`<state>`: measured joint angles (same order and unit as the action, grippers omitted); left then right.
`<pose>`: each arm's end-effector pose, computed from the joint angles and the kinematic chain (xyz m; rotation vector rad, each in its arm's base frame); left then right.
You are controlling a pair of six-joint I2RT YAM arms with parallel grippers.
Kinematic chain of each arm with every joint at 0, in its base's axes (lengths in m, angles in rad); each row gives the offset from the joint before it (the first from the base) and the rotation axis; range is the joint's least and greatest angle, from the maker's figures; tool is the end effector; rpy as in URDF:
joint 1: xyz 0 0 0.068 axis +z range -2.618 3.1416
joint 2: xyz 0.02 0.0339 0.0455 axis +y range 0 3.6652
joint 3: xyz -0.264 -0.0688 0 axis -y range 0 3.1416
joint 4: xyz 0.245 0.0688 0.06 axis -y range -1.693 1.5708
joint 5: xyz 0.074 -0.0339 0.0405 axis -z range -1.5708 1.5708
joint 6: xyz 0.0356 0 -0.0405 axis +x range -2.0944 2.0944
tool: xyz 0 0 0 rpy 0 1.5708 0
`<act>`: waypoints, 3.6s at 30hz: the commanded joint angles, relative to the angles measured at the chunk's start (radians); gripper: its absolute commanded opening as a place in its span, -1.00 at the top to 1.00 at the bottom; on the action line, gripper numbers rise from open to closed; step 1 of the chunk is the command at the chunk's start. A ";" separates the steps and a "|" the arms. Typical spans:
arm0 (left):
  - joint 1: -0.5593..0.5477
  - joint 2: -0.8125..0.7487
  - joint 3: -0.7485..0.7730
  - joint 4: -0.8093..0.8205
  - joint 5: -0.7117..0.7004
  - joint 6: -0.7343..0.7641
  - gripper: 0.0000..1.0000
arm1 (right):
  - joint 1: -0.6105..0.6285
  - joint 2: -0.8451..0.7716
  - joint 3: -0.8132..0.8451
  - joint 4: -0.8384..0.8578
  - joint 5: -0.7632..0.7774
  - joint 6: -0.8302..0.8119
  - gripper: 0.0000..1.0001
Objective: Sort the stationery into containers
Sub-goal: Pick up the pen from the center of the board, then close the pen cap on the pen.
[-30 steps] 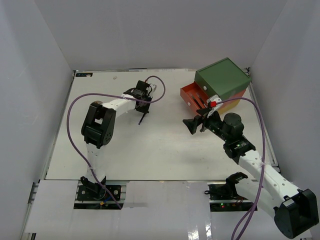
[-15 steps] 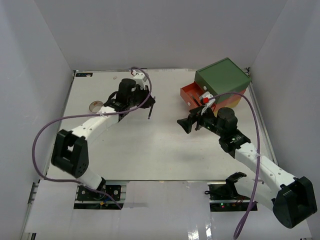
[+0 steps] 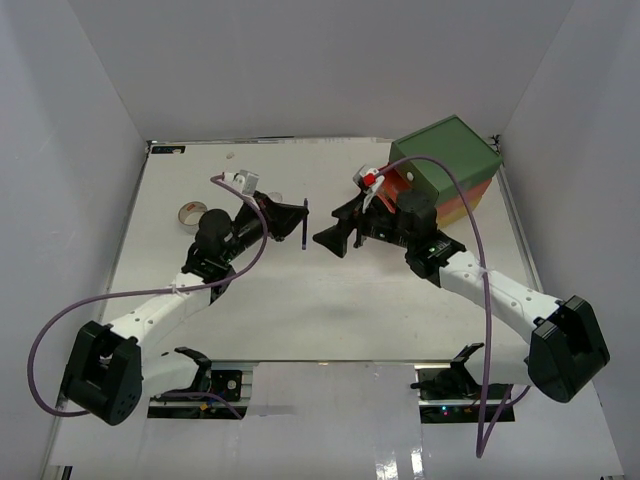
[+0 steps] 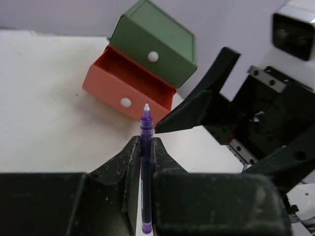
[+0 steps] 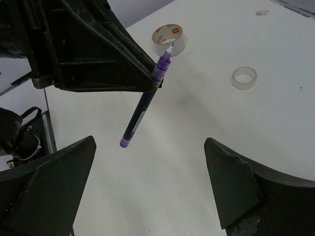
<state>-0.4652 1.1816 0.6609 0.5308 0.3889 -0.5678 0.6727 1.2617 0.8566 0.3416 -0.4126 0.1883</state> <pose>0.2345 -0.1328 0.2890 0.2419 1.6560 -1.0999 0.2218 0.1949 0.3168 -0.7284 1.5630 0.9845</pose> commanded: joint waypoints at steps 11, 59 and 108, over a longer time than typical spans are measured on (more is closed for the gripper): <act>-0.013 -0.051 -0.142 0.625 0.100 -0.127 1.00 | 0.027 0.091 0.209 -0.015 -0.141 0.031 -1.00; -0.052 0.052 -0.204 0.971 -0.015 -0.191 1.00 | 0.044 0.151 0.259 -0.047 -0.264 0.040 0.30; -0.052 0.044 -0.173 1.063 -0.035 -0.178 1.00 | 0.051 0.146 0.222 -0.061 -0.275 0.028 0.64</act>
<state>-0.5137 1.2594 0.4534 1.3319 0.3737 -0.7574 0.7139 1.4178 1.0882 0.2794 -0.6544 0.2276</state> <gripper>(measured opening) 0.200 0.192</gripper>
